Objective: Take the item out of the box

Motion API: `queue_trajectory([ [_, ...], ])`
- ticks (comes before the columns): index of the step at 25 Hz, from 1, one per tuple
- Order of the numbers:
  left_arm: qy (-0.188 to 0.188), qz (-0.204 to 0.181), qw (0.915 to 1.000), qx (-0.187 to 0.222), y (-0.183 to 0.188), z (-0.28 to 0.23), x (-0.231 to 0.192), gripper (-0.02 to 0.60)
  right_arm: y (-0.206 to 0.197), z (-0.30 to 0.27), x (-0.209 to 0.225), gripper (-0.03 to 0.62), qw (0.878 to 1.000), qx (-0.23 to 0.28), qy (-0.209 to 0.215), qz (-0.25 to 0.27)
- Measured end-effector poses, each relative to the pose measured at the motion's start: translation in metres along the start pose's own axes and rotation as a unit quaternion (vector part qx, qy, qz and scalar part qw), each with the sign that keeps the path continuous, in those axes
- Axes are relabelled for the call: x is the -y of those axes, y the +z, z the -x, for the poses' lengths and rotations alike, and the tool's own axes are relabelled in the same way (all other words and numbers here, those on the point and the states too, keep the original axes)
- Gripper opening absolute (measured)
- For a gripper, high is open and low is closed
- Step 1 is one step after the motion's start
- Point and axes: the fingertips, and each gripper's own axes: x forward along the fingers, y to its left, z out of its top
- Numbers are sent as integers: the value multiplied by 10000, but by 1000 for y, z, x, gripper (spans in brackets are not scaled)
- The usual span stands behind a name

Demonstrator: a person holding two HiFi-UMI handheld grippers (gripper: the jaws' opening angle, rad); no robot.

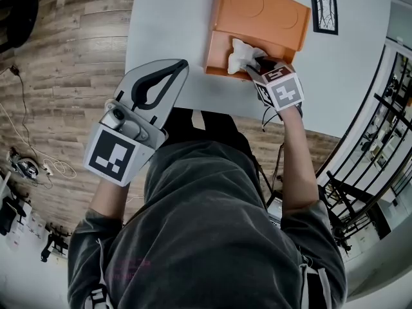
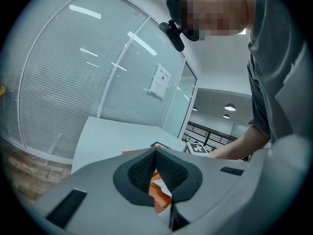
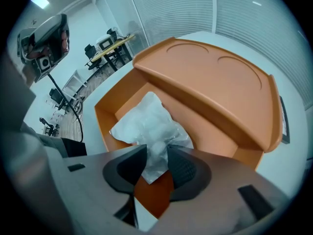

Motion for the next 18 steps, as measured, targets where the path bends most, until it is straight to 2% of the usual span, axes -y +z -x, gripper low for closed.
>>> queue_trajectory([
  [8, -36, -59, 10000, 21, 3, -4, -2, 8, 8, 0, 1, 97, 9999, 154, -15, 34],
  [18, -60, -214, 9997, 71, 10, 1, 9, 8, 15, 14, -5, 84, 9988, 474, -59, 80],
])
